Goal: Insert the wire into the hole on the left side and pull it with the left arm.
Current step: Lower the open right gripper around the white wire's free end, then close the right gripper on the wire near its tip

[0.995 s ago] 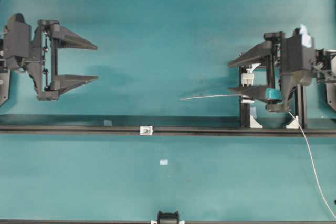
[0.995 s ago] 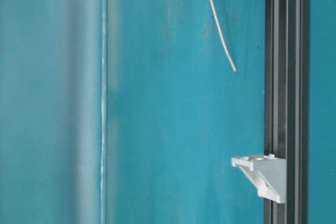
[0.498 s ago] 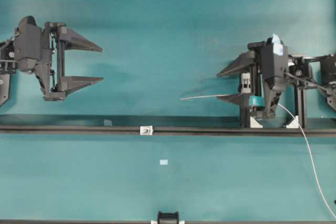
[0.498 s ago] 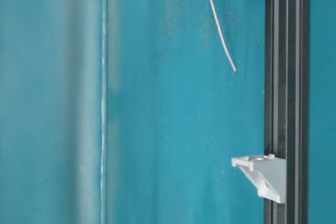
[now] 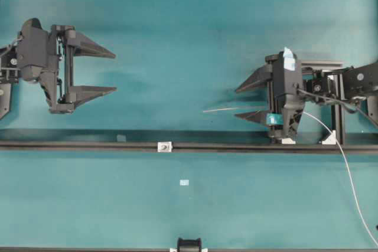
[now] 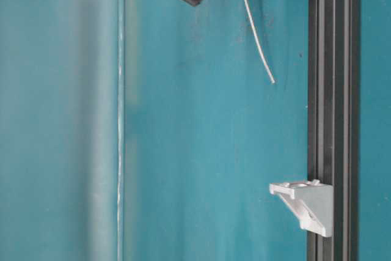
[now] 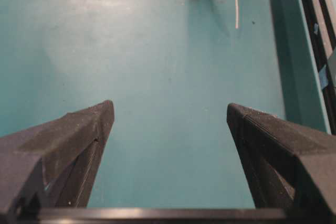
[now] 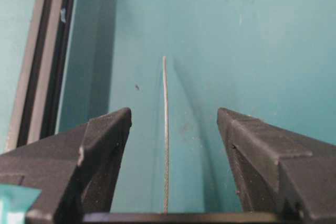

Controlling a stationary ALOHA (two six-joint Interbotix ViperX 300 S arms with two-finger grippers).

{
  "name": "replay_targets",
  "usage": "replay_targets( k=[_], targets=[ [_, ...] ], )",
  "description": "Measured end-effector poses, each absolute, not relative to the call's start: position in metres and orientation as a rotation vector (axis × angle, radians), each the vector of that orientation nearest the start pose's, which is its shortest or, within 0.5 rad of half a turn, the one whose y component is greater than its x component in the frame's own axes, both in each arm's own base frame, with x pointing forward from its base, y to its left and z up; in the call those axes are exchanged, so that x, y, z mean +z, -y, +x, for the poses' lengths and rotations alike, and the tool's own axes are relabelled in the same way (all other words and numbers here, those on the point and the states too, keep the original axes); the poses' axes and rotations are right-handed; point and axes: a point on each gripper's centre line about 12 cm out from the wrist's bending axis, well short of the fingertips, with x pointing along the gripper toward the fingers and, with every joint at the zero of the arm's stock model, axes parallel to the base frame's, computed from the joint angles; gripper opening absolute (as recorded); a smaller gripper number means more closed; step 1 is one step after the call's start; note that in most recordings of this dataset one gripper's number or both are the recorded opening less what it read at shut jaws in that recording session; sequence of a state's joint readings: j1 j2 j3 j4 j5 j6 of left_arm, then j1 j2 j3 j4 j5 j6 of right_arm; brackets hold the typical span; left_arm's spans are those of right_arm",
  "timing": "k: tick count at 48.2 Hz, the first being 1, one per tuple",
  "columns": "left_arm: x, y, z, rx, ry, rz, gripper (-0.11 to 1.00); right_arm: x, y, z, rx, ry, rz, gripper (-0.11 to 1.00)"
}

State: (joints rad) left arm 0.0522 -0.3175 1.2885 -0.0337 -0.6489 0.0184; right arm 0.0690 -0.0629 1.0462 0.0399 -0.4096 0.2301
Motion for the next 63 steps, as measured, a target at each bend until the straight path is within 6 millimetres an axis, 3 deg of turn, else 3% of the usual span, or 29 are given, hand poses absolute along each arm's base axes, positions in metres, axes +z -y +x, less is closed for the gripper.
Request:
replay_targets(
  k=[38, 58, 63],
  targets=[
    [0.146, -0.015, 0.245, 0.074, -0.322, -0.017, 0.79, 0.095, -0.014, 0.320, -0.053, -0.648, 0.236, 0.76],
    [0.146, -0.015, 0.244, 0.074, -0.322, -0.018, 0.79, 0.096, -0.014, 0.322, -0.051, -0.631, 0.237, 0.76],
    [0.146, -0.015, 0.244, 0.073, -0.322, -0.016, 0.79, 0.096, -0.014, 0.322, -0.053, -0.631, 0.239, 0.68]
  ],
)
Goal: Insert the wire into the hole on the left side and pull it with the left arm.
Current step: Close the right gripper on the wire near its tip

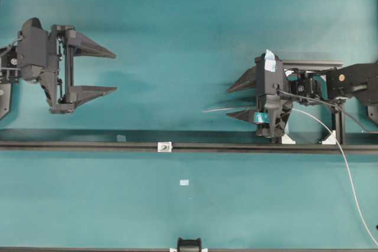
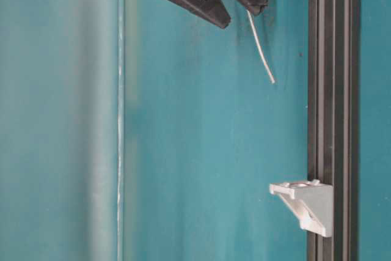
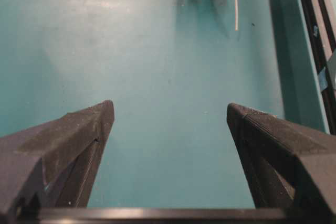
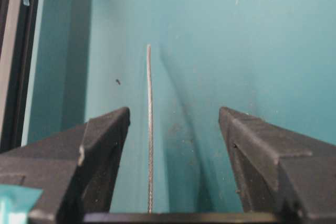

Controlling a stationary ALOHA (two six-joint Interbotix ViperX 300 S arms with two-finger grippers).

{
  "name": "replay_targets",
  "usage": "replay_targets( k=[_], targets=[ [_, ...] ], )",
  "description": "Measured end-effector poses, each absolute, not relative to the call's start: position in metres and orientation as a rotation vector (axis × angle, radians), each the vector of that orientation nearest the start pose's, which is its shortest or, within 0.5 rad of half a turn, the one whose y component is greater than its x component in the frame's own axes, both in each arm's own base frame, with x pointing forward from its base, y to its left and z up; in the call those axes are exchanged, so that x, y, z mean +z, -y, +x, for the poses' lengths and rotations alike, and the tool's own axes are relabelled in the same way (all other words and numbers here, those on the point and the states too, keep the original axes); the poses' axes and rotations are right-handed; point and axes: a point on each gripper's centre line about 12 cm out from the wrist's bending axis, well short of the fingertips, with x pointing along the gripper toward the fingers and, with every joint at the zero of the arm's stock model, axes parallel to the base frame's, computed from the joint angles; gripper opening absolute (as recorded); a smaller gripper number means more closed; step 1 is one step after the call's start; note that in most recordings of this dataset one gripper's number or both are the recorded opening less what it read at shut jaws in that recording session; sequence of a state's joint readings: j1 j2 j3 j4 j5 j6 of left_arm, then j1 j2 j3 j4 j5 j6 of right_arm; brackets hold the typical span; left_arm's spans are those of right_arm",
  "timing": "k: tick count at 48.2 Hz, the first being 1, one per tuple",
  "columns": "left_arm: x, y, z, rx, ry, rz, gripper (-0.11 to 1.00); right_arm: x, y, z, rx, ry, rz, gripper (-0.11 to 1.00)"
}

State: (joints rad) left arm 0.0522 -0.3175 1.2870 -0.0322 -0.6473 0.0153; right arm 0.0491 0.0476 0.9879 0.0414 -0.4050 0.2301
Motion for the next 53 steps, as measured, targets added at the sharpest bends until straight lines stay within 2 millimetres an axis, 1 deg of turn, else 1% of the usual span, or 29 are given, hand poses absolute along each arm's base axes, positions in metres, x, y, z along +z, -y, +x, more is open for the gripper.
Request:
replay_targets(
  k=[2, 7, 9, 11, 13, 15, 40, 43, 53],
  targets=[
    [0.146, -0.015, 0.244, 0.073, -0.322, -0.017, 0.79, 0.096, -0.014, 0.322, -0.052, -0.629, 0.237, 0.59],
    [0.146, -0.015, 0.244, 0.074, -0.322, -0.018, 0.79, 0.096, -0.014, 0.322, -0.052, -0.629, 0.236, 0.28],
    [0.146, -0.015, 0.245, 0.074, -0.320, -0.018, 0.79, 0.096, -0.014, 0.322, -0.052, -0.629, 0.240, 0.18],
    [0.146, -0.015, 0.245, 0.074, -0.320, -0.018, 0.79, 0.096, -0.015, 0.322, -0.049, -0.629, 0.236, 0.10],
    [0.146, -0.015, 0.245, 0.071, -0.320, -0.017, 0.79, 0.096, -0.015, 0.322, -0.048, -0.630, 0.236, 0.05],
    [0.145, -0.015, 0.244, 0.073, -0.324, -0.017, 0.79, 0.096, -0.015, 0.322, -0.046, -0.630, 0.230, 0.04],
    [0.146, -0.015, 0.245, 0.074, -0.320, -0.021, 0.79, 0.097, -0.014, 0.322, -0.050, -0.629, 0.235, 0.04],
    [0.146, -0.015, 0.245, 0.074, -0.320, -0.021, 0.79, 0.101, -0.014, 0.322, -0.050, -0.625, 0.235, 0.04],
    [0.146, -0.015, 0.244, 0.075, -0.322, -0.023, 0.79, 0.124, -0.013, 0.319, -0.049, -0.599, 0.238, 0.04]
  ],
)
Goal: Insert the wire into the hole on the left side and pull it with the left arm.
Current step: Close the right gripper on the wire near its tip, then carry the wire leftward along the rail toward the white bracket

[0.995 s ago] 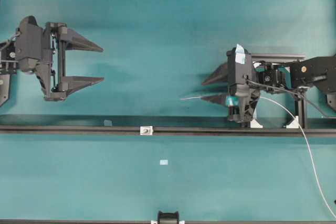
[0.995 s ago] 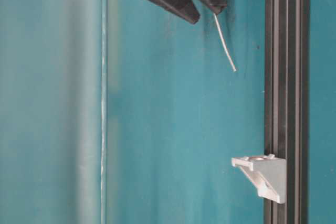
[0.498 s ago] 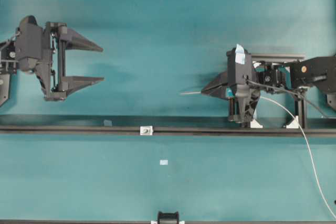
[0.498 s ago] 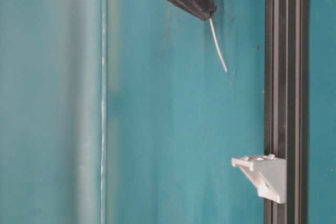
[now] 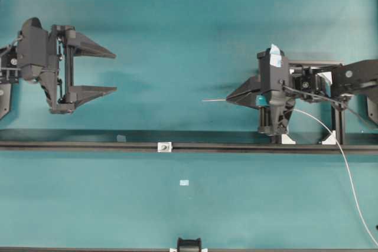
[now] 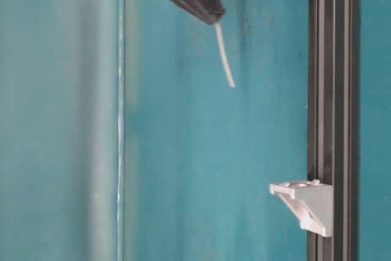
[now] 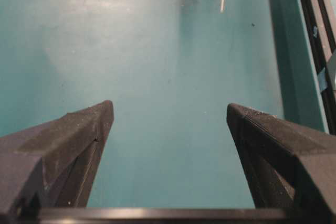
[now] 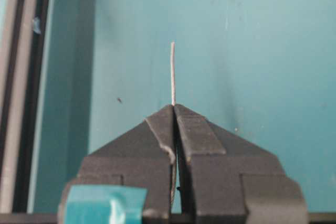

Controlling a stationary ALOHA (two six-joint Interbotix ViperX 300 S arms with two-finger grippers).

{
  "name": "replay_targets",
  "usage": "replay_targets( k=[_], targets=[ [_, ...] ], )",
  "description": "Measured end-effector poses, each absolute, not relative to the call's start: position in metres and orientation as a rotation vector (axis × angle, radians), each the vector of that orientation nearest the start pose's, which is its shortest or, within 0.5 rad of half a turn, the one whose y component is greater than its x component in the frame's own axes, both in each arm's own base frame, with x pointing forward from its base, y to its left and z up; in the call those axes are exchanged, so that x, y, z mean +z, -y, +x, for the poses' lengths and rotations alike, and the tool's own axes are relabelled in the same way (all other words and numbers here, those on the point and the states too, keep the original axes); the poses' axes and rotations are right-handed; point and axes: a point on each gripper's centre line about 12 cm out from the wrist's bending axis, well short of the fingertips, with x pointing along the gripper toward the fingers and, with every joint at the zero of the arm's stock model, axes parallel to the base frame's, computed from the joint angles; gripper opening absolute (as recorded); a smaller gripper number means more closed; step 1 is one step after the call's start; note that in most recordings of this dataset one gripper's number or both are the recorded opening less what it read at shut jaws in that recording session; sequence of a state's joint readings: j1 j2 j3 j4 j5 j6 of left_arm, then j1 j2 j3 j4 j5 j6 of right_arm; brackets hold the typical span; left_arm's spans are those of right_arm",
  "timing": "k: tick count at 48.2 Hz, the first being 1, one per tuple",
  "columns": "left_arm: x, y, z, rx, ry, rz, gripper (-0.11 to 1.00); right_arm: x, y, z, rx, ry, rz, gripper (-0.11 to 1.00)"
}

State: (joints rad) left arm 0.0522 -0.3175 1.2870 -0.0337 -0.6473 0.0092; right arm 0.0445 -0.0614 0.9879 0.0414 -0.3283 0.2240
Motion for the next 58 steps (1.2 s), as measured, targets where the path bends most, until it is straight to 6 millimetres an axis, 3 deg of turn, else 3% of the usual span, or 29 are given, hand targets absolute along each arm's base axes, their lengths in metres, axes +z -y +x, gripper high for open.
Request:
replay_targets(
  k=[18, 39, 58],
  targets=[
    [0.148, -0.014, 0.244, 0.070, -0.316, -0.022, 0.79, 0.164, -0.013, 0.307, -0.036, -0.554, 0.241, 0.04],
    [0.167, -0.012, 0.241, 0.061, -0.270, -0.022, 0.79, 0.201, -0.011, 0.292, -0.030, -0.486, 0.247, 0.04],
    [0.173, -0.003, 0.245, 0.027, -0.267, -0.023, 0.79, 0.198, -0.010, 0.278, -0.033, -0.471, 0.259, 0.04]
  ],
)
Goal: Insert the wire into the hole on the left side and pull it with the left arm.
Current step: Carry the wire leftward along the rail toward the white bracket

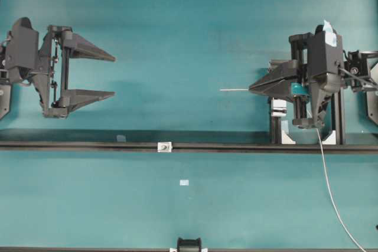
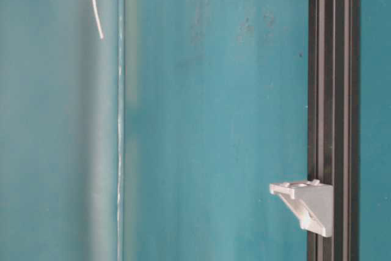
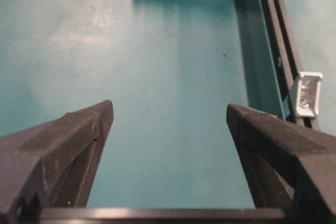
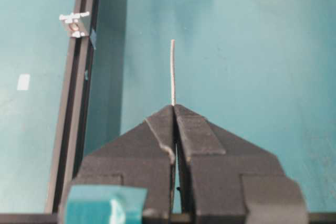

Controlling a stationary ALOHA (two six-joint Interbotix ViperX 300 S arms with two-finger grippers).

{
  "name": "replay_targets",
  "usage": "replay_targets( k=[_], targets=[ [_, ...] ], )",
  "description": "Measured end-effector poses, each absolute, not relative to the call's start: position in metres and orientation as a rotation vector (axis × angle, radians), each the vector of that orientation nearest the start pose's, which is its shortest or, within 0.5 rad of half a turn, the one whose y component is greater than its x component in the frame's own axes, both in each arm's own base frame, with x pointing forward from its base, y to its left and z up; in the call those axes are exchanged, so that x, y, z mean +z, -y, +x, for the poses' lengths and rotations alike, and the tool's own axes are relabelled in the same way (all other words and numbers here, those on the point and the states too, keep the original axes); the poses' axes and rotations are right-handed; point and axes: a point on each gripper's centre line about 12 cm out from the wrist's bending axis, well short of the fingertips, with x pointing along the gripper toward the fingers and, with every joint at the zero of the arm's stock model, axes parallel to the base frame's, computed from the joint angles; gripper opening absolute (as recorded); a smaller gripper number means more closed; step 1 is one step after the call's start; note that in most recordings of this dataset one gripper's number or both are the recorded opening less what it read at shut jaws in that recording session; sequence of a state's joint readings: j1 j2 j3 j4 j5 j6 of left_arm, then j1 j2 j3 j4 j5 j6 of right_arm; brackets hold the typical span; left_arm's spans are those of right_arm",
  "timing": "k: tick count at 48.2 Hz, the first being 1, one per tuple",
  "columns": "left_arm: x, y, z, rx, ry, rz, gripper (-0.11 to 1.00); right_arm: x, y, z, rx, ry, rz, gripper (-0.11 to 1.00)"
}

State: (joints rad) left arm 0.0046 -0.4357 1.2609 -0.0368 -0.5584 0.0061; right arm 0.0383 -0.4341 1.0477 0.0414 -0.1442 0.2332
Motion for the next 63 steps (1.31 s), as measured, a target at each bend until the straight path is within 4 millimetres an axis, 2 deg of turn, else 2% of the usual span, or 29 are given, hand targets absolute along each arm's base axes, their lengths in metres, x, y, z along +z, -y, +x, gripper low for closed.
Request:
replay_targets(
  k=[8, 25, 36, 44, 53, 63],
  targets=[
    [0.172, 0.001, 0.245, 0.013, -0.269, -0.040, 0.80, 0.195, -0.012, 0.275, -0.026, -0.453, 0.269, 0.04],
    [0.168, 0.008, 0.240, -0.012, -0.260, -0.046, 0.79, 0.190, -0.032, 0.267, 0.035, -0.358, 0.313, 0.04],
    [0.164, 0.014, 0.234, -0.034, -0.241, -0.064, 0.79, 0.175, -0.041, 0.272, 0.046, -0.342, 0.319, 0.04],
    [0.150, 0.019, 0.236, -0.044, -0.266, -0.092, 0.79, 0.161, -0.050, 0.285, 0.052, -0.348, 0.302, 0.04],
    [0.128, 0.032, 0.247, -0.086, -0.288, -0.092, 0.79, 0.148, -0.064, 0.298, 0.048, -0.348, 0.279, 0.04],
    [0.116, 0.042, 0.256, -0.118, -0.261, -0.085, 0.79, 0.141, -0.081, 0.301, 0.001, -0.313, 0.249, 0.04]
  ],
)
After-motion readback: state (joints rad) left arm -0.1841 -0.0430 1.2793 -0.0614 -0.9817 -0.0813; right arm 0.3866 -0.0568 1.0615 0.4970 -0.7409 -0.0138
